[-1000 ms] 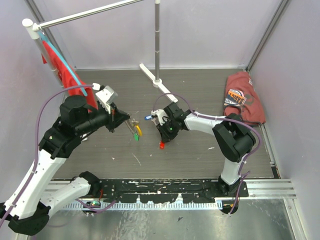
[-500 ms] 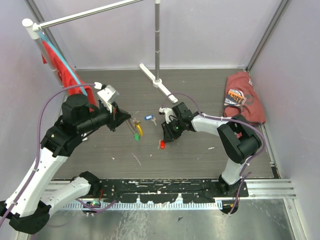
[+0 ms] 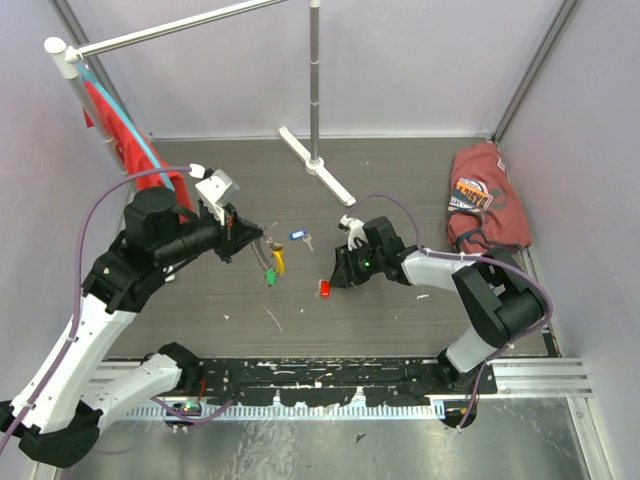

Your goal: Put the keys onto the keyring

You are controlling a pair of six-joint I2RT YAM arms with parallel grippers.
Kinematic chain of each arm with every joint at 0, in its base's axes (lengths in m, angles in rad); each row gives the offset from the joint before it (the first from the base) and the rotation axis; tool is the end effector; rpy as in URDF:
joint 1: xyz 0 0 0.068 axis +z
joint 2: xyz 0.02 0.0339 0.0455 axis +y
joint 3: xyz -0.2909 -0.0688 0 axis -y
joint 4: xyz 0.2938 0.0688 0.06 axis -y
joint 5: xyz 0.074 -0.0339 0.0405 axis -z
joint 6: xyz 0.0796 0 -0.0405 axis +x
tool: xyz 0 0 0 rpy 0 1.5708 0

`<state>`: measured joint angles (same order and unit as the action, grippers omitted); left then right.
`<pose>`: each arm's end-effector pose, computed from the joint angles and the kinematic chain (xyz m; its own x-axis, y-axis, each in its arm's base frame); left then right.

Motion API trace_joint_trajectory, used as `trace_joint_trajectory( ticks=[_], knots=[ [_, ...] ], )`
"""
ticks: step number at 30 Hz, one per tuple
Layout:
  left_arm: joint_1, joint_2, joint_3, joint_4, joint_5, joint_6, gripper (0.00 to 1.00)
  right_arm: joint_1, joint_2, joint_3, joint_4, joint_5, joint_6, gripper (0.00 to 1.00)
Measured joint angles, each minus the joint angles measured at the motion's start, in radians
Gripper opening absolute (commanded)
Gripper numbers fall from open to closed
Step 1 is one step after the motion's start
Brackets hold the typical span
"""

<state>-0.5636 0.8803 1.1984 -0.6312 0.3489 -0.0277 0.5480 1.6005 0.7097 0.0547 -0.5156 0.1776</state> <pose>0.1855 -0.1494 0.4408 -0.2818 0.1473 -0.9481 0.7695 0.6250 -0.1316 0.2835 0.2190 0.1072 -0.7533 -0.2797 -0.5952 -0.6119 0.6297 0.4785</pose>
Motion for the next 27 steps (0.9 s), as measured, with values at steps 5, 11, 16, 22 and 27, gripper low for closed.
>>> trace_joint_trajectory(
  ticks=[5,11,16,22,27],
  knots=[
    [0.000,0.002,0.000,0.005,0.006,0.000,0.00,0.000,-0.023,-0.082,0.142,0.025,0.113,0.43],
    [0.000,0.002,0.000,0.005,0.010,0.000,0.00,0.000,-0.023,-0.109,0.216,0.024,0.166,0.41],
    [0.000,0.002,0.000,0.005,0.010,0.000,0.00,0.000,-0.010,-0.109,0.252,0.019,0.169,0.40],
    [0.000,0.001,0.000,0.005,0.011,0.000,0.00,0.000,0.023,-0.106,0.261,0.013,0.157,0.40],
    [0.000,-0.002,0.000,0.005,0.012,0.000,0.00,0.000,0.039,-0.094,0.267,-0.002,0.136,0.38]
  ],
)
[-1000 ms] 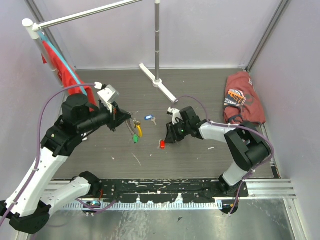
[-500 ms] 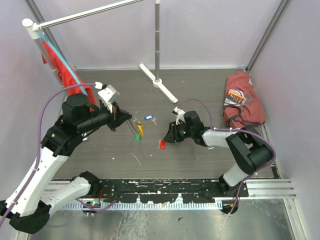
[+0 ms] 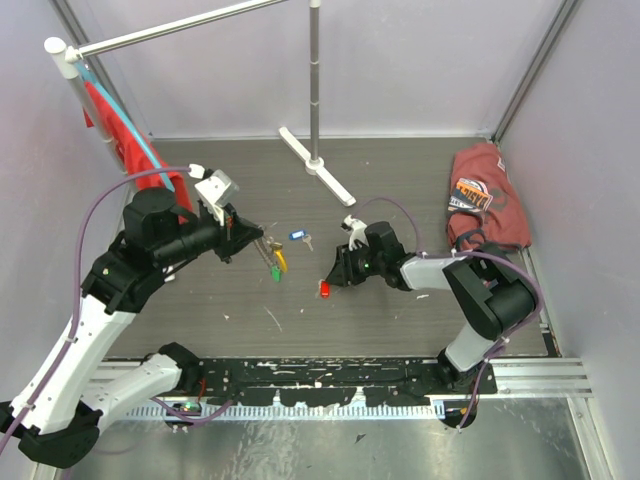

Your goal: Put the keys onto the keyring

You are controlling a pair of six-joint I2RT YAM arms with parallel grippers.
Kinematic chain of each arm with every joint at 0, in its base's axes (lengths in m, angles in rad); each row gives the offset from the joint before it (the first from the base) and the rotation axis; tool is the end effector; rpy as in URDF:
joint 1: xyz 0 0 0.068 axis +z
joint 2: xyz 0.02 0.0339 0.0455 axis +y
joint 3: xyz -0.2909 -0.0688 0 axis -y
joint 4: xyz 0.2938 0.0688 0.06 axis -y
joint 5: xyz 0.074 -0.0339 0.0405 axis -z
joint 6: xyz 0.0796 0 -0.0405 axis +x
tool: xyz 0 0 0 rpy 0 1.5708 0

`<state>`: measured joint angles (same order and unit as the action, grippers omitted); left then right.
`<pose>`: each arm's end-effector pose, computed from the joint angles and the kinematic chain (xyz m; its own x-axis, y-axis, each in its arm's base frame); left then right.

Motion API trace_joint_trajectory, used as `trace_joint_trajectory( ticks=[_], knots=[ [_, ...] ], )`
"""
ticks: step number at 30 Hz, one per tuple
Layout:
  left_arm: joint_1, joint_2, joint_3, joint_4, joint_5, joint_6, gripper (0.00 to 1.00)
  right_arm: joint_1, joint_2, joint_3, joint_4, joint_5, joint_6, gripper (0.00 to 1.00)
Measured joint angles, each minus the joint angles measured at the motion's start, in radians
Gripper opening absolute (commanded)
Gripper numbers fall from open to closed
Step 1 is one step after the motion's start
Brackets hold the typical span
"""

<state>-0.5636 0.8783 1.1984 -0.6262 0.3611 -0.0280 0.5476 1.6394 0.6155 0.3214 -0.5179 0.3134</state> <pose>0.1843 -0.1498 0.4421 -0.2766 0.1438 -0.9502 0.7771 0.6151 -0.1331 0.2811 0.2176 0.0915 -0.7637 -0.1520 -0.6274 -0.5671 0.6223 0.5396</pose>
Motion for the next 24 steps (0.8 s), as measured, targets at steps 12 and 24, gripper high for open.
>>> trace_joint_trajectory(
  ticks=[12,24],
  knots=[
    [0.000,0.000,0.001,0.000,0.000,0.000,0.00,0.000,0.021,0.013,0.005,-0.027,-0.081,0.31],
    [0.000,0.000,0.005,-0.001,0.000,0.000,0.00,0.000,0.050,0.030,0.016,-0.063,-0.148,0.25]
  ],
)
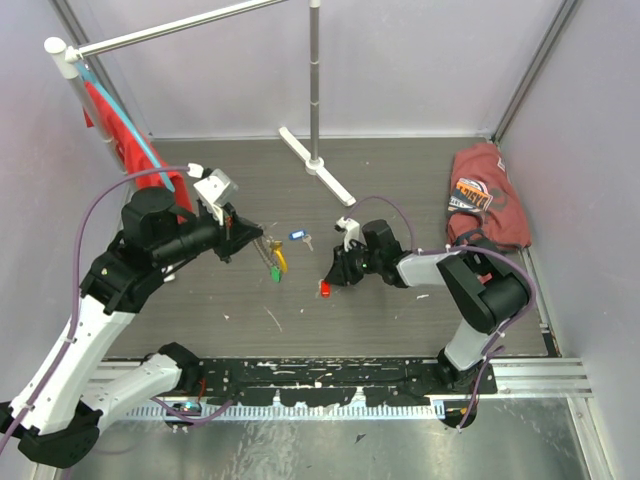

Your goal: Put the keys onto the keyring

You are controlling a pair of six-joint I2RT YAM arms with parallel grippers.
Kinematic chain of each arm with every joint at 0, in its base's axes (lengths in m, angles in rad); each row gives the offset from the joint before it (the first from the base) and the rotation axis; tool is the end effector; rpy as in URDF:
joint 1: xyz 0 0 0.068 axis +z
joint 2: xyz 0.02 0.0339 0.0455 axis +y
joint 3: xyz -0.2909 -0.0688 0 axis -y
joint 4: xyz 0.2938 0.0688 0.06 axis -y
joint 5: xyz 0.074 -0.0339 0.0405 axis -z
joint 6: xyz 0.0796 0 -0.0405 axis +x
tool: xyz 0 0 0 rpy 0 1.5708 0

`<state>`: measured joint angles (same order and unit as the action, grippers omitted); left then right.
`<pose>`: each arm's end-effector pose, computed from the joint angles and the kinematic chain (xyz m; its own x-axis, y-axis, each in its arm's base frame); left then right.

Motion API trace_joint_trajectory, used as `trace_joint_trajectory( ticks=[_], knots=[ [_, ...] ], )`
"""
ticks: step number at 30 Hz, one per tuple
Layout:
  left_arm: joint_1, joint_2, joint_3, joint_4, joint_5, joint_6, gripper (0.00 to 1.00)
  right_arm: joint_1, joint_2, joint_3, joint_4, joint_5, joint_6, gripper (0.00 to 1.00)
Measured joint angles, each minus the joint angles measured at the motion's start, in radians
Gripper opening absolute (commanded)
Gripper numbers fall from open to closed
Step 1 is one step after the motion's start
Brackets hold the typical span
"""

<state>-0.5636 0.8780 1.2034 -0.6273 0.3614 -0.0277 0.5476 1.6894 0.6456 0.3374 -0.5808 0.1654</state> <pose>0.1837 -0.1494 0.4440 -0.2730 0.1419 -0.9515 0.7778 0.6145 -0.1315 0.2854 0.2252 0.0874 -0.6770 -0.2516 -0.6917 -0.6896 0.5453 0.4765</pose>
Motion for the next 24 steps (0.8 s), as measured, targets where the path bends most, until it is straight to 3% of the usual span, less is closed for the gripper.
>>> trace_joint_trajectory(
  ticks=[10,16,24],
  knots=[
    [0.000,0.000,0.014,0.000,0.000,0.000,0.00,0.003,0.013,0.003,0.005,-0.017,-0.006,0.01],
    [0.000,0.000,0.014,0.000,0.000,0.000,0.00,0.006,0.002,0.004,-0.020,-0.020,-0.017,0.01],
    [0.000,0.000,0.014,0.000,0.000,0.000,0.00,0.006,-0.118,0.042,-0.182,-0.014,-0.085,0.01]
  ],
)
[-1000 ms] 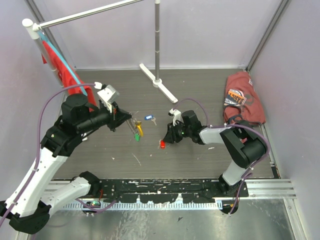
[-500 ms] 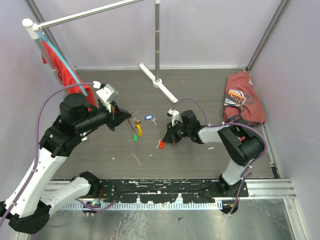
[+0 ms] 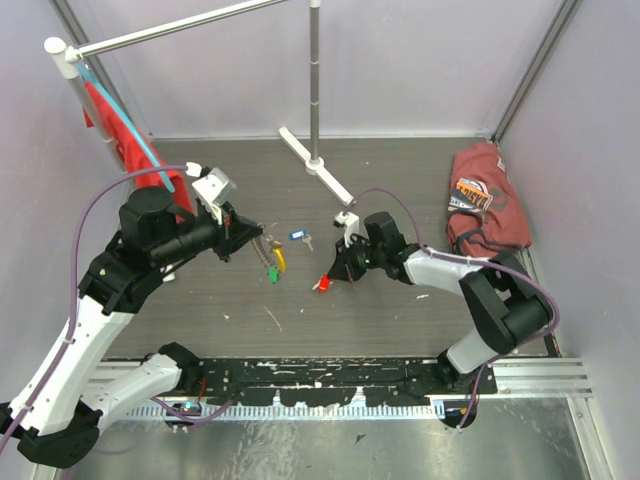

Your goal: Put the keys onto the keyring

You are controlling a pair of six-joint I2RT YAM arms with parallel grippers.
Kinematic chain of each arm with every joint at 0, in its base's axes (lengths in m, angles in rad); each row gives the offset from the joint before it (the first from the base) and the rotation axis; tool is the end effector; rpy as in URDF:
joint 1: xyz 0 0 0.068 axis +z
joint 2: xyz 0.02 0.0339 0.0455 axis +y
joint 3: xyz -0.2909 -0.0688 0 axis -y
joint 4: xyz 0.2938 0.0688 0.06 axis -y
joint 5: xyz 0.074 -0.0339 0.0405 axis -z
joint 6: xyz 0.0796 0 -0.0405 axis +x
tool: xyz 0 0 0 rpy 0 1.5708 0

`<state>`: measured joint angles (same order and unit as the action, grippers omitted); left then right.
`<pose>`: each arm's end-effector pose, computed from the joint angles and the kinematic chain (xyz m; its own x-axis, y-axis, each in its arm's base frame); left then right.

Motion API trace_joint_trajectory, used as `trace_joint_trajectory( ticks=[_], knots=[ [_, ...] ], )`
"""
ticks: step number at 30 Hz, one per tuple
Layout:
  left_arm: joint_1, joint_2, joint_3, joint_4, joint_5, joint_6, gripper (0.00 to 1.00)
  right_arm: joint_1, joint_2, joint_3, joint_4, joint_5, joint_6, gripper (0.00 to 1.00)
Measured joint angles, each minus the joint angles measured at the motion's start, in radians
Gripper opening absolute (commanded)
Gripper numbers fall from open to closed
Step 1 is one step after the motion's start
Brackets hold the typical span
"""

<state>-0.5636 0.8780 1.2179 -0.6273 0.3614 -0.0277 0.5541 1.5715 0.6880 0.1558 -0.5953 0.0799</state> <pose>0.1824 -0.1486 0.4498 -0.2613 0.1345 -0.9558 0.7794 0.6135 -0.1267 0.2805 0.2260 0.1223 -0.6270 -0.3103 -0.7146 -0.7441 0.5102 0.4314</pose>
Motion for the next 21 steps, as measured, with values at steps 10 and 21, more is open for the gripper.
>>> trace_joint_trajectory(
  ticks=[10,21],
  knots=[
    [0.000,0.000,0.000,0.003,0.009,-0.003,0.00,0.007,-0.189,0.151,-0.200,0.000,-0.116,0.01],
    [0.000,0.008,0.000,0.020,0.031,-0.010,0.00,0.087,-0.159,0.209,-0.306,0.055,-0.148,0.01]
  ],
)
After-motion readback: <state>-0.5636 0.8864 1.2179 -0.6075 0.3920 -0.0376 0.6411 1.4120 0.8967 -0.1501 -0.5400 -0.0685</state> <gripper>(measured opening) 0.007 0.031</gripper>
